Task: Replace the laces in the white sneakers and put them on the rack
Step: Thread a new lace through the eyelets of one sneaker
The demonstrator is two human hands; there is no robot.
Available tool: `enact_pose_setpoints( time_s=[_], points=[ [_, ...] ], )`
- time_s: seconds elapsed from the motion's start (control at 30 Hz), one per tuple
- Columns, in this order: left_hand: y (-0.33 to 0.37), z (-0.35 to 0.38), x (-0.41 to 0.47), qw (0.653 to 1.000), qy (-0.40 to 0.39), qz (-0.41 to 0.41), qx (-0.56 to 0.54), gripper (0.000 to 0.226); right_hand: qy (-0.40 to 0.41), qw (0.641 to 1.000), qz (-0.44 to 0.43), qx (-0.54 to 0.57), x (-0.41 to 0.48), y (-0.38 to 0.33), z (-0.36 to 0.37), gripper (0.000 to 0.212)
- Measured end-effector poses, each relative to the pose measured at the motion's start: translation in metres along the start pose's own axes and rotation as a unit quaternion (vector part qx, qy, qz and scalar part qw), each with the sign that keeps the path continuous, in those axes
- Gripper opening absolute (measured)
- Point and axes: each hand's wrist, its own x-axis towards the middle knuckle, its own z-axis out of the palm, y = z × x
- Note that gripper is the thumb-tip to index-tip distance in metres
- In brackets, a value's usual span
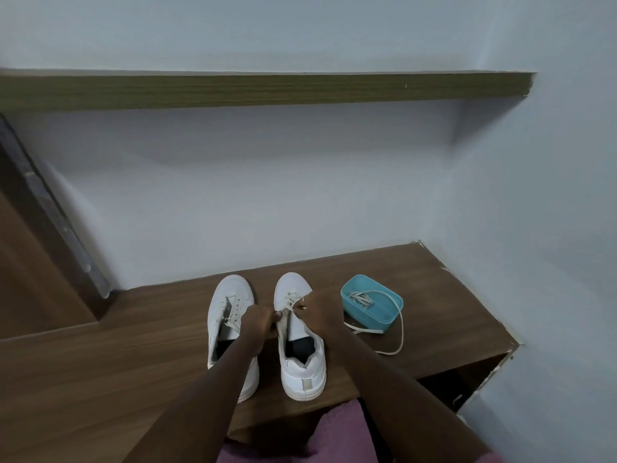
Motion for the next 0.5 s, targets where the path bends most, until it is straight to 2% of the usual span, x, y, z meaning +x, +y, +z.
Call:
enact_pose_setpoints(
  time_s=[0.17, 0.33, 0.5],
  points=[
    [-0.004, -0.002, 0.008, 0.999, 0.003, 0.024, 0.043, 0.028, -0.007, 0.999, -0.008, -0.031, 0.000, -0.004, 0.008, 0.032],
    [-0.003, -0.005, 0.004, 1.000, -0.010, 0.014, 0.014, 0.023, 0.007, 0.998, -0.011, -0.055, -0.002, -0.006, 0.016, 0.032],
    [-0.005, -0.004, 0.009, 1.000, -0.012, -0.003, 0.001, 0.025, 0.034, 0.999, -0.011, -0.010, 0.000, -0.008, 0.011, 0.030]
  ],
)
